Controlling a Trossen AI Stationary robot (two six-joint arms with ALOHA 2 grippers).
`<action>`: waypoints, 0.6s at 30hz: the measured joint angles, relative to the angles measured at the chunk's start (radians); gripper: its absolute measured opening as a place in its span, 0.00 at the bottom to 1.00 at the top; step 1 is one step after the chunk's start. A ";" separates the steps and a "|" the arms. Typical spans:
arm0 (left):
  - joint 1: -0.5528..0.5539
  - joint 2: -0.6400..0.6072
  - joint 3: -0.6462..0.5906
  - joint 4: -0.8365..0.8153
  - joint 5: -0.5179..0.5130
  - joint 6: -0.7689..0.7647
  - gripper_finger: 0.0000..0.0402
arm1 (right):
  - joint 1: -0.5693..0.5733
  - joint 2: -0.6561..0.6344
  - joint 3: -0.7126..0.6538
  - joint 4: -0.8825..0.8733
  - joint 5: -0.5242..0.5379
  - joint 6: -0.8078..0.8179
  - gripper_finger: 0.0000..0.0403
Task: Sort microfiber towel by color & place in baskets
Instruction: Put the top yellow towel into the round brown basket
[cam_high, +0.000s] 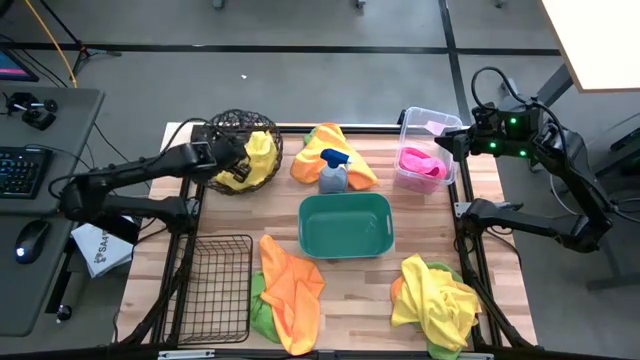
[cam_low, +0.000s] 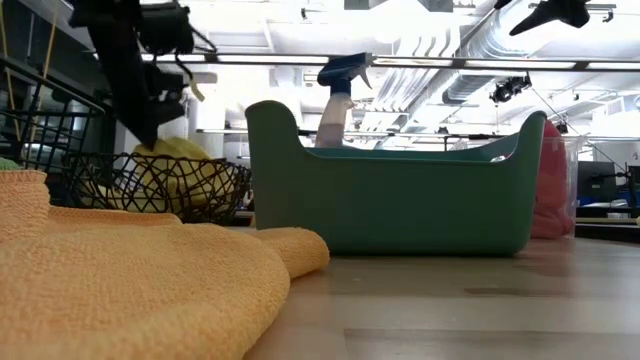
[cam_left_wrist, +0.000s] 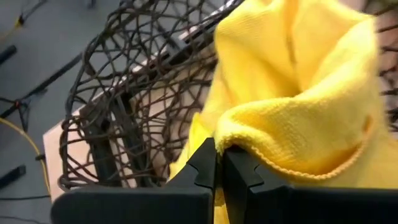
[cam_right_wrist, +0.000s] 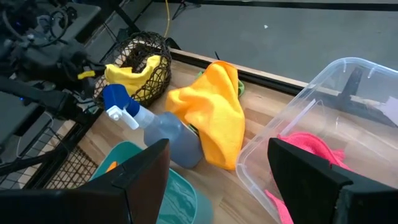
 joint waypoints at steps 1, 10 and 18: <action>0.025 0.000 -0.002 0.007 0.012 0.023 0.00 | 0.000 0.000 0.000 0.000 0.001 0.000 0.66; 0.269 0.000 0.064 0.067 0.253 0.256 0.08 | 0.000 0.007 0.000 0.000 0.002 0.003 0.66; 0.371 0.000 0.209 0.009 0.500 0.252 0.35 | 0.000 0.040 0.000 0.000 -0.011 -0.005 0.66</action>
